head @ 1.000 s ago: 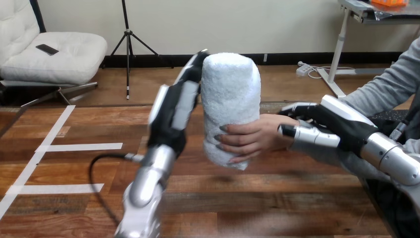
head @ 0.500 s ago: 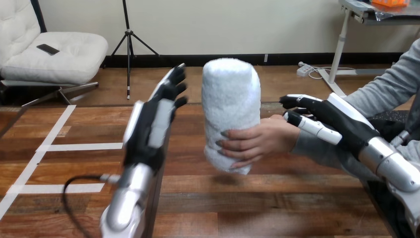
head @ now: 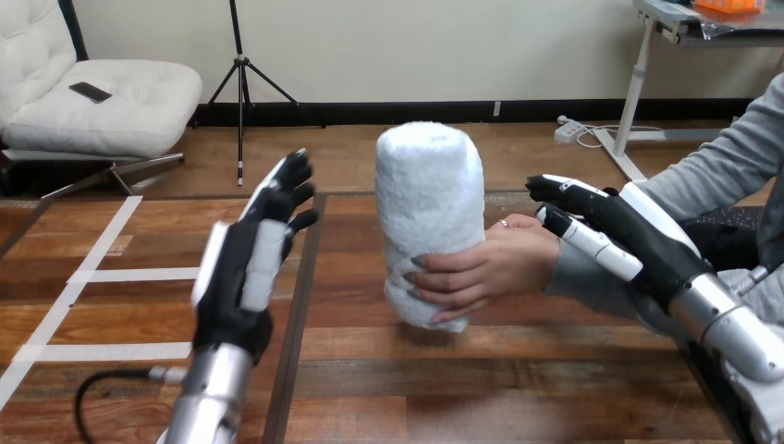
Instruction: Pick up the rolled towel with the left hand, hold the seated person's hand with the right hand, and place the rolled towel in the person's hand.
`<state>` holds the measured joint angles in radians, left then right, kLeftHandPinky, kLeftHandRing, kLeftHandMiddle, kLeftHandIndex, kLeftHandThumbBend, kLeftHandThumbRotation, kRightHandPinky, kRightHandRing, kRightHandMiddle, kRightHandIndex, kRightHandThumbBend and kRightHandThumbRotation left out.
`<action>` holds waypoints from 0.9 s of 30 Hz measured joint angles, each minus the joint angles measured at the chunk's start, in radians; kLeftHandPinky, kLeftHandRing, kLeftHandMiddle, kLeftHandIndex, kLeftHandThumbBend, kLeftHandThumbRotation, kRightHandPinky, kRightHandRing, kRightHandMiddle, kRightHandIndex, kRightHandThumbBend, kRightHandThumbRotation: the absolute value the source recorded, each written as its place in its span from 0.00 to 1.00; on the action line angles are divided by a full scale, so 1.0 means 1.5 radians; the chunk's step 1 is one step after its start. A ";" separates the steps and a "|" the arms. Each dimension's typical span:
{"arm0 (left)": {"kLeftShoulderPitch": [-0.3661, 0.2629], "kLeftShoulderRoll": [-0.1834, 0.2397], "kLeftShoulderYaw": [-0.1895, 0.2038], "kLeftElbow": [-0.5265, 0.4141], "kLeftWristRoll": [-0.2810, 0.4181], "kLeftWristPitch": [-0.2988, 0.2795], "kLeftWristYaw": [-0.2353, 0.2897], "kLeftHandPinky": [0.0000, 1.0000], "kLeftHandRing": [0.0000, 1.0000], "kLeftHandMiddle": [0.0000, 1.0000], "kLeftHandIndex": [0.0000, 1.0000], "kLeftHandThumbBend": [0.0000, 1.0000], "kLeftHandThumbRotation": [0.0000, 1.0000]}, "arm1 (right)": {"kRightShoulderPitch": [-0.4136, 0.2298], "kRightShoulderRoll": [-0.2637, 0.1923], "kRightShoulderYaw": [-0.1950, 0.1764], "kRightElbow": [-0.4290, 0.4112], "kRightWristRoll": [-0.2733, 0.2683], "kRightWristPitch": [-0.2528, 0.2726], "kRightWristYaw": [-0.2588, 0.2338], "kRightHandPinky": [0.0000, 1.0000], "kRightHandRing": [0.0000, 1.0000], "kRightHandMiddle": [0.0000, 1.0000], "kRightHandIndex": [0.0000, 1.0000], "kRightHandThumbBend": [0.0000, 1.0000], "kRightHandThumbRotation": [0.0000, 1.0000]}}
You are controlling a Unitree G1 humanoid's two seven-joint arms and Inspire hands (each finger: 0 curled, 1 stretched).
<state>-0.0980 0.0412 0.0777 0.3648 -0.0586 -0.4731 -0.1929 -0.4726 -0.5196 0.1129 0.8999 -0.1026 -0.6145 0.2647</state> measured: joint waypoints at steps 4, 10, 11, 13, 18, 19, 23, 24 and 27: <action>0.026 0.002 0.002 -0.033 -0.007 0.007 -0.001 0.86 0.90 0.91 0.88 0.89 1.00 | 0.021 0.008 -0.005 -0.036 0.012 0.006 -0.001 0.86 0.90 0.90 0.90 0.92 1.00; 0.062 0.006 0.005 -0.080 -0.012 0.009 -0.005 0.88 0.91 0.91 0.89 0.86 1.00 | 0.053 0.020 -0.009 -0.091 0.021 0.010 -0.002 0.86 0.90 0.90 0.90 0.92 1.00; 0.068 0.007 0.006 -0.087 -0.013 0.009 -0.006 0.88 0.91 0.90 0.89 0.86 1.00 | 0.058 0.023 -0.010 -0.101 0.021 0.012 -0.002 0.86 0.90 0.90 0.90 0.91 1.00; 0.078 0.009 0.007 -0.098 -0.016 0.009 -0.008 0.89 0.91 0.90 0.89 0.85 1.00 | 0.068 0.028 -0.012 -0.120 0.025 0.013 -0.002 0.86 0.90 0.90 0.90 0.91 1.00; 0.105 0.013 0.009 -0.125 -0.027 0.009 -0.015 0.89 0.91 0.90 0.89 0.82 1.00 | 0.097 0.043 -0.018 -0.171 0.053 0.016 0.001 0.86 0.90 0.90 0.90 0.91 1.00; 0.111 0.013 0.010 -0.129 -0.030 0.009 -0.016 0.90 0.90 0.90 0.89 0.81 1.00 | 0.103 0.046 -0.020 -0.181 0.061 0.016 0.003 0.87 0.90 0.90 0.91 0.91 1.00; 0.137 0.014 0.011 -0.151 -0.036 0.008 -0.016 0.90 0.90 0.90 0.89 0.80 1.00 | 0.126 0.060 -0.029 -0.222 0.097 0.019 0.011 0.89 0.91 0.91 0.92 0.93 1.00; 0.144 0.014 0.011 -0.157 -0.036 0.008 -0.016 0.90 0.90 0.90 0.89 0.80 1.00 | 0.131 0.063 -0.030 -0.233 0.104 0.020 0.013 0.89 0.92 0.91 0.92 0.93 1.00; 0.164 0.013 0.011 -0.172 -0.038 0.008 -0.016 0.90 0.90 0.90 0.89 0.81 1.00 | 0.149 0.070 -0.034 -0.266 0.127 0.026 0.018 0.93 0.93 0.92 0.93 0.95 1.00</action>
<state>0.1475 0.0609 0.0940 0.1074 -0.1156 -0.4610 -0.2173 -0.2498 -0.4140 0.0625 0.5016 0.0878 -0.5762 0.2911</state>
